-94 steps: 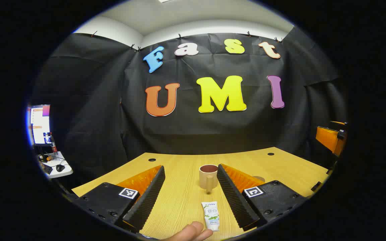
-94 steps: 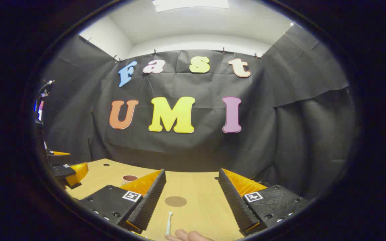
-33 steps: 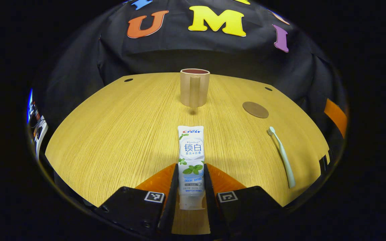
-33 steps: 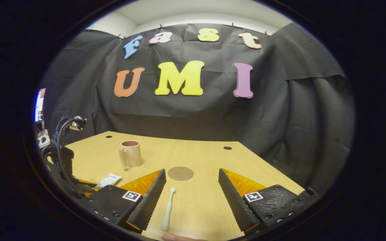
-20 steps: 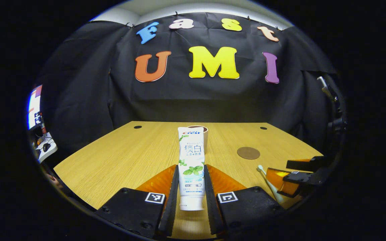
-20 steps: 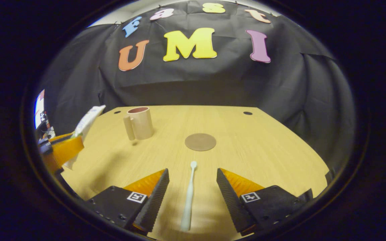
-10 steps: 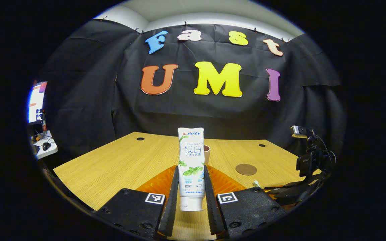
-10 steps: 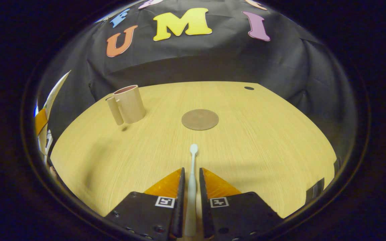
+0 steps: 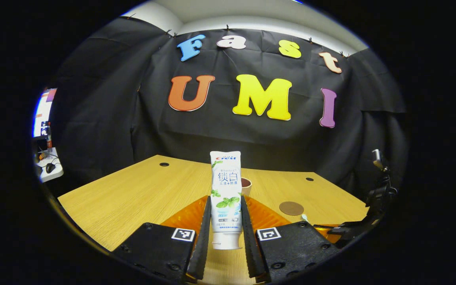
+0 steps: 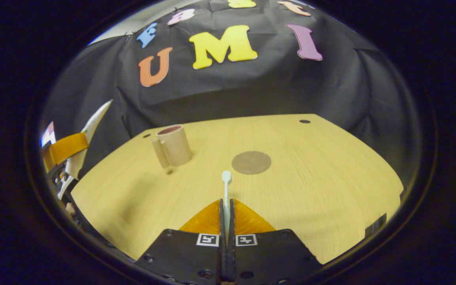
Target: Put the toothbrush and toothpaste on the desktop into the cup, then pick up the cup and place it on the coaster on the desktop.
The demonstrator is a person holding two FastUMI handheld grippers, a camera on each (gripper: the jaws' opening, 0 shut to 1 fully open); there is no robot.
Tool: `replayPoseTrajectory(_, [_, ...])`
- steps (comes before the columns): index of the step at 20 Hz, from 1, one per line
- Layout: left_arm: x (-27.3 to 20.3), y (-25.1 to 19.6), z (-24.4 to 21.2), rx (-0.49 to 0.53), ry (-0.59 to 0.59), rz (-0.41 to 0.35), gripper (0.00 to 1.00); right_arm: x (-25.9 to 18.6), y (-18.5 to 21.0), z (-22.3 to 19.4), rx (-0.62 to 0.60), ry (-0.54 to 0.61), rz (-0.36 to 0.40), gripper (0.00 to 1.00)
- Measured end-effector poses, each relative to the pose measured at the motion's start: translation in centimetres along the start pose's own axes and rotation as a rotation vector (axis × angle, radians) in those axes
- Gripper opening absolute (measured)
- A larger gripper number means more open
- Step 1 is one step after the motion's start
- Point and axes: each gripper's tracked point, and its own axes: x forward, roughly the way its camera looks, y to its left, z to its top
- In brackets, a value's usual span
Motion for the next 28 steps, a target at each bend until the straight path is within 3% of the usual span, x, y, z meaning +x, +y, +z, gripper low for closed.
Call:
replayPoseTrajectory(5, [6.7,-0.7,4.3,-0.061,-0.093,-0.074,0.43,-3.1,1.7,4.6,0.052,-0.184,0.103,0.01])
replayPoseTrajectory(13, [17.5,-3.5,5.8,0.083,-0.137,-0.128,0.42,-3.9,0.3,4.5,0.002,-0.274,0.061,0.01])
replayPoseTrajectory(16, [19.2,-3.3,4.9,0.085,-0.125,-0.112,0.42,-4.0,-0.4,4.5,0.005,-0.288,0.062,0.00])
replayPoseTrajectory(23, [19.9,-3.8,2.5,0.026,-0.061,-0.163,0.47,-4.0,-1.4,4.2,0.027,-0.294,0.056,0.00])
replayPoseTrajectory(28, [19.4,-4.3,3.8,0.033,-0.096,-0.176,0.47,-4.0,-1.1,3.7,0.016,-0.285,0.053,0.01])
